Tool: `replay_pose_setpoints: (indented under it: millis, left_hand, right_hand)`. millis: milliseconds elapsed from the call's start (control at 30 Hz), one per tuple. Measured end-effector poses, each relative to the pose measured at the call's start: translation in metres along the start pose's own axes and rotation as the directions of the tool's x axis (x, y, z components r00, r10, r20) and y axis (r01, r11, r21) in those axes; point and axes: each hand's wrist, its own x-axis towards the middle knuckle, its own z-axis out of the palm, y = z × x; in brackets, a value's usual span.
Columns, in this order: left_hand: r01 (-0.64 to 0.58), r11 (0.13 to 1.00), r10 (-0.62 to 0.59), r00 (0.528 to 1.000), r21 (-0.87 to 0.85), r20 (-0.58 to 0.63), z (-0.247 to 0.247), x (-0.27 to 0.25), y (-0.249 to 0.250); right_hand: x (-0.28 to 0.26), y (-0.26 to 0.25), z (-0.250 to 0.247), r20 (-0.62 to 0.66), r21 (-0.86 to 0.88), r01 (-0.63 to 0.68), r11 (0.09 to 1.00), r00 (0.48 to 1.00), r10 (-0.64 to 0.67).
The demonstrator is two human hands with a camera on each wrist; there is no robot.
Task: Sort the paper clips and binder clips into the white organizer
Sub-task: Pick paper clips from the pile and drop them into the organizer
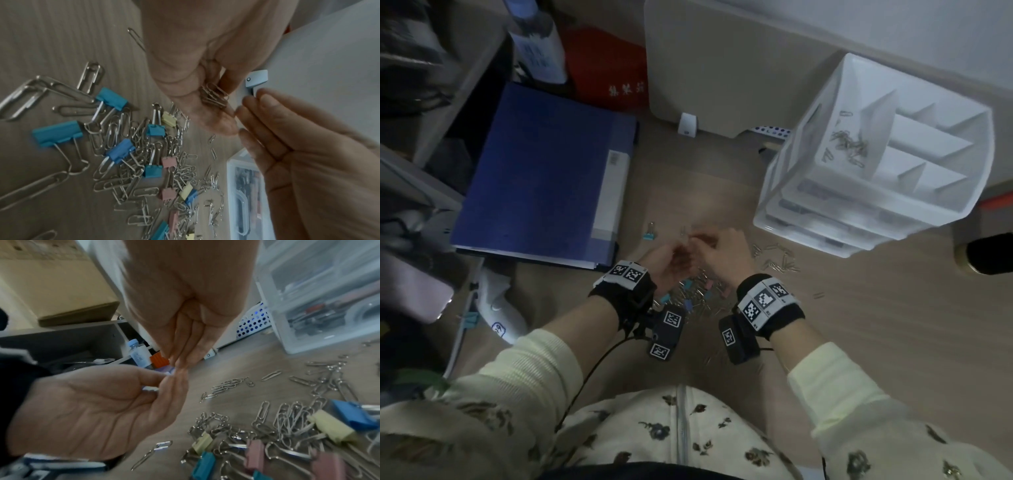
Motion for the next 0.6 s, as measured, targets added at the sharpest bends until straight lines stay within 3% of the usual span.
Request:
replay_pose_setpoints:
  millis: [100, 167, 267, 367, 600]
  left_hand:
    - [0.009, 1.000, -0.009, 0.997, 0.006, -0.075, -0.005, 0.002, 0.002]
    - [0.000, 1.000, 0.002, 0.996, 0.024, -0.093, -0.006, 0.005, 0.004]
    - [-0.003, 0.999, 0.007, 0.992, 0.035, -0.124, -0.011, 0.009, 0.008]
    - [-0.006, 1.000, 0.010, 0.990, 0.028, -0.138, -0.017, 0.013, 0.010]
    - [-0.019, 1.000, 0.017, 0.982, -0.009, -0.188, -0.022, 0.017, 0.008]
  right_hand:
    - [0.017, 0.013, 0.001, -0.039, -0.138, -0.028, 0.990, 0.999, 0.022]
    - [0.030, 0.023, 0.001, 0.041, -0.327, -0.064, 0.943, 0.996, 0.082]
    - [0.049, 0.035, 0.002, 0.132, -0.564, -0.020, 0.825, 0.985, 0.113]
    - [0.060, 0.042, 0.007, 0.137, -0.596, -0.036, 0.802, 0.980, 0.146]
    - [0.053, 0.046, 0.025, 0.164, -0.614, 0.029, 0.789, 0.982, 0.091]
